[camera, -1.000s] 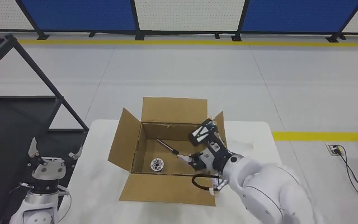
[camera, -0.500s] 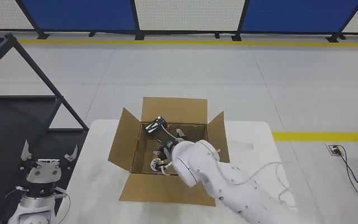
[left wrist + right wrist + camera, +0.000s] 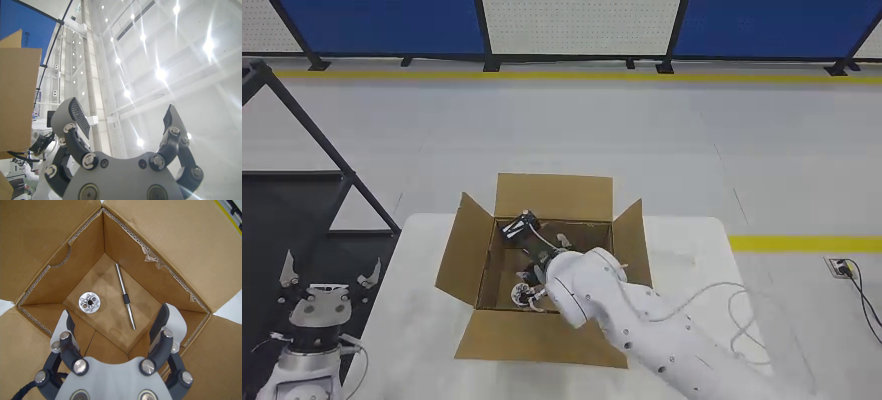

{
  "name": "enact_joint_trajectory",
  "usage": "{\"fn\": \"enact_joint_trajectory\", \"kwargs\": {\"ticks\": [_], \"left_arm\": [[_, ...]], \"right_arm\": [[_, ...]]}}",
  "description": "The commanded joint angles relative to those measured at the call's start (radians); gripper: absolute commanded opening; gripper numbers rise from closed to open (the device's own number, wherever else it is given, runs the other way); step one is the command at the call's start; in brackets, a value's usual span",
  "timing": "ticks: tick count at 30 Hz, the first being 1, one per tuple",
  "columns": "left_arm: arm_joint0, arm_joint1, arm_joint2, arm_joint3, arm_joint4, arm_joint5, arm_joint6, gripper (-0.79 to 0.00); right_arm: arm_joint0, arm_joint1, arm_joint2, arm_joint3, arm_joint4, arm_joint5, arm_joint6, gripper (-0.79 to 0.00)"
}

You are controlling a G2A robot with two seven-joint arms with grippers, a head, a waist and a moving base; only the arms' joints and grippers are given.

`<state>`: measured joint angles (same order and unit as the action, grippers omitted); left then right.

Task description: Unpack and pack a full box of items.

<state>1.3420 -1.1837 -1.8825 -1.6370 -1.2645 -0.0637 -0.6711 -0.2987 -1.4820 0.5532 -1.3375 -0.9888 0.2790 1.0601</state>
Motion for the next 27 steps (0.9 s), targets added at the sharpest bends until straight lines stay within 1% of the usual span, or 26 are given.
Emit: {"fn": "enact_joint_trajectory", "kwargs": {"ticks": [1, 4, 7, 8, 10, 12, 16, 17, 19, 24, 26, 27], "left_arm": [[0.002, -0.001, 0.005, -0.013, 0.003, 0.01, 0.019, 0.0], [0.003, -0.001, 0.008, -0.027, 0.014, 0.011, 0.03, 0.0], [0.005, -0.002, 0.008, -0.032, 0.015, 0.012, 0.033, 0.0], [0.006, -0.002, 0.007, -0.034, 0.01, 0.012, 0.033, 0.0], [0.009, -0.003, 0.005, -0.037, 0.005, 0.011, 0.034, 0.0], [0.015, -0.004, 0.003, -0.04, -0.003, 0.009, 0.034, 0.0], [0.026, -0.006, 0.0, -0.046, -0.01, 0.007, 0.031, 0.0], [0.029, -0.006, -0.001, -0.05, -0.012, 0.007, 0.031, 0.0], [0.032, -0.007, -0.001, -0.053, -0.014, 0.006, 0.03, 0.0], [0.038, -0.009, 0.001, -0.064, -0.024, 0.008, 0.028, 0.0], [0.04, -0.01, 0.003, -0.069, -0.022, 0.012, 0.027, 0.0], [0.041, -0.01, 0.004, -0.071, -0.022, 0.015, 0.026, 0.0]], "right_arm": [[-0.015, -0.003, 0.022, 0.047, 0.04, -0.01, -0.029, 0.0], [0.0, -0.02, 0.021, 0.119, 0.074, -0.039, -0.048, 0.0], [0.033, -0.046, 0.014, 0.232, 0.134, -0.11, -0.061, 0.0], [0.05, -0.06, 0.008, 0.288, 0.156, -0.135, -0.07, 0.0], [0.07, -0.079, -0.009, 0.35, 0.173, -0.165, -0.08, 0.0], [0.096, -0.106, -0.026, 0.441, 0.203, -0.216, -0.101, 0.0], [0.13, -0.153, -0.061, 0.579, 0.22, -0.271, -0.142, 0.0], [0.14, -0.171, -0.071, 0.625, 0.224, -0.28, -0.161, 0.0], [0.151, -0.198, -0.09, 0.69, 0.219, -0.281, -0.185, 0.0], [0.17, -0.267, -0.119, 0.832, 0.218, -0.218, -0.233, 0.0], [0.176, -0.291, -0.115, 0.882, 0.237, -0.197, -0.249, 0.0], [0.178, -0.294, -0.114, 0.89, 0.241, -0.197, -0.249, 0.0]]}}
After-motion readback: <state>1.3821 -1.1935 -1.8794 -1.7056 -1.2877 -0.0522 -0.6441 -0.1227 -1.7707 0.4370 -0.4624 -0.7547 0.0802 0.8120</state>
